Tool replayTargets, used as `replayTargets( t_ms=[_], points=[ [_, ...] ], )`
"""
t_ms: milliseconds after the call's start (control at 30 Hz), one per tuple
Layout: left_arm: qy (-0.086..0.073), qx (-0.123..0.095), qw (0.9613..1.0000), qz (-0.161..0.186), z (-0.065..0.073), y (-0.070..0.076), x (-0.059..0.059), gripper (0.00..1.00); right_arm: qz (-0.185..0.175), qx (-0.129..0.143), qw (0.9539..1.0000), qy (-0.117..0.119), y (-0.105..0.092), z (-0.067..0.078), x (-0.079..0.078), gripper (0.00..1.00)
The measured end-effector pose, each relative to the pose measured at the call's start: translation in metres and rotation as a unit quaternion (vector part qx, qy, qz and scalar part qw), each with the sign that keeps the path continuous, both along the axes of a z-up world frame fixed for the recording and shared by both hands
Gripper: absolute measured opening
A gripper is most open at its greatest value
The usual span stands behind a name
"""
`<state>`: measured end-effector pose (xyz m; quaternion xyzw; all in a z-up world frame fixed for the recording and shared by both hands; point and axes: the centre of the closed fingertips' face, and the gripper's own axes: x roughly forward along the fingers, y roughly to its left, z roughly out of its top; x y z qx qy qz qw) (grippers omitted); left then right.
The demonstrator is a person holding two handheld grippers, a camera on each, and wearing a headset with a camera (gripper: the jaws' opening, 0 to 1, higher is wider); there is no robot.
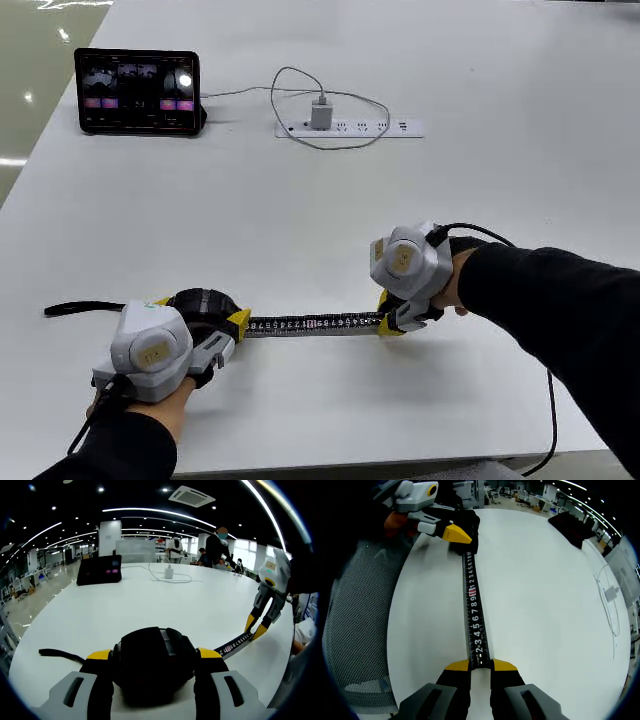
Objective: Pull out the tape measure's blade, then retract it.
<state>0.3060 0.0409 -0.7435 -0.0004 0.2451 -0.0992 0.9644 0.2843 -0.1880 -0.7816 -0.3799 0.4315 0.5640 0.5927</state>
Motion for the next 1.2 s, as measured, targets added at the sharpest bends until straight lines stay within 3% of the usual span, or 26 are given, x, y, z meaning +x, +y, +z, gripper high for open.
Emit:
replayTargets(
  t_ms=[1200],
  points=[
    [0.001,0.003,1.0000,-0.001,0.000,0.000,0.000,0.61,0.003,0.001,1.0000,0.000,0.014,-0.001,0.000,0.10]
  ],
)
